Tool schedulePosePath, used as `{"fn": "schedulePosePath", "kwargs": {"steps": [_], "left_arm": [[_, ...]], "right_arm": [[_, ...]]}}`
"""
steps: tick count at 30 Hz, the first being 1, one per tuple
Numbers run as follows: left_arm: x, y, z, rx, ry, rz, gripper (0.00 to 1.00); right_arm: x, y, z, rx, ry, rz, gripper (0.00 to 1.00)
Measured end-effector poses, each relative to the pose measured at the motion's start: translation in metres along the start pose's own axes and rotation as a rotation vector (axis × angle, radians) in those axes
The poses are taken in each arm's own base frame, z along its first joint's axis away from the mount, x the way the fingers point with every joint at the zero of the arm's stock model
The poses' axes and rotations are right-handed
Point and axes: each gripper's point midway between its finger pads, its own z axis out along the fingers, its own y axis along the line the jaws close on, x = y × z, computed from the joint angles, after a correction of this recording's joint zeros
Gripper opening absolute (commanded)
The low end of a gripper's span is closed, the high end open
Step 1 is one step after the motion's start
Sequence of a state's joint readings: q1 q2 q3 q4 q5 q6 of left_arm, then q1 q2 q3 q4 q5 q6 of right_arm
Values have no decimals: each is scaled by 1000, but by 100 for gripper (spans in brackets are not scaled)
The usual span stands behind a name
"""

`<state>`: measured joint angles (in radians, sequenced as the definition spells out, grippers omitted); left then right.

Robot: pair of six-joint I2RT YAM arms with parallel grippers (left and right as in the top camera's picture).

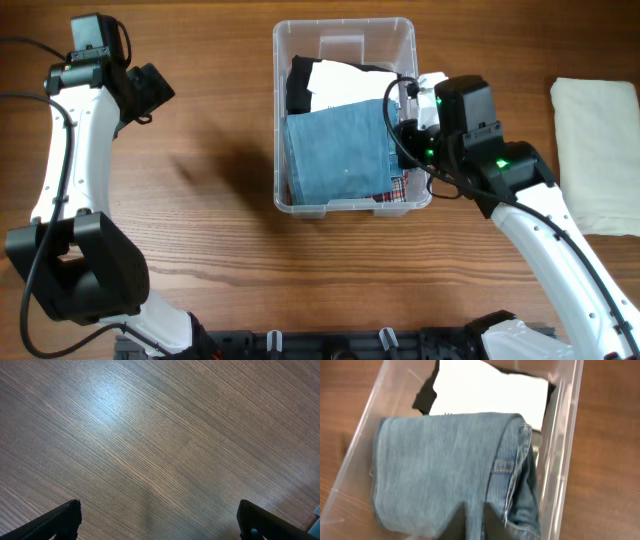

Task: Pack container
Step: 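Lower the jeans into the container's front half and release, then move the right gripper right to the cream sweater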

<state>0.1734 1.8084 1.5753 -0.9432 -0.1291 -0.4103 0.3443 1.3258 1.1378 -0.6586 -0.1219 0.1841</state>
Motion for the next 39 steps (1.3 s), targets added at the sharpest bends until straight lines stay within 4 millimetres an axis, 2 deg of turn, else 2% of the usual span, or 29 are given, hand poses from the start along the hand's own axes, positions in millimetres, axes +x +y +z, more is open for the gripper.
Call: {"fn": "schedulePosePath", "kwargs": {"steps": [4,7,10,16,23,26,31,32,34,36,37,39], "left_arm": [[0,0,0,0,0,0,100],[0,0,0,0,0,0,100],[0,0,0,0,0,0,100],[0,0,0,0,0,0,100],[0,0,0,0,0,0,100],[0,0,0,0,0,0,100],[0,0,0,0,0,0,100],[0,0,0,0,0,0,100],[0,0,0,0,-1,0,100],[0,0,0,0,0,0,100],[0,0,0,0,0,0,100],[0,0,0,0,0,0,99]], "right_arm": [[-18,2,11,-11,-60,-20,4],[-20,-1,38,-8,-48,-22,4],[-8,-7,68,3,14,-13,4],[35,-20,131,19,201,12,4],[37,-19,135,8,237,20,4],[35,-16,129,2,227,20,4],[23,-4,95,-39,164,22,4],[7,2,71,-55,94,10,4],[-9,7,47,-62,22,0,4],[-26,6,10,-36,-72,11,4],[-32,2,-9,-15,-114,31,4],[-39,-19,-47,51,-191,110,4]]}}
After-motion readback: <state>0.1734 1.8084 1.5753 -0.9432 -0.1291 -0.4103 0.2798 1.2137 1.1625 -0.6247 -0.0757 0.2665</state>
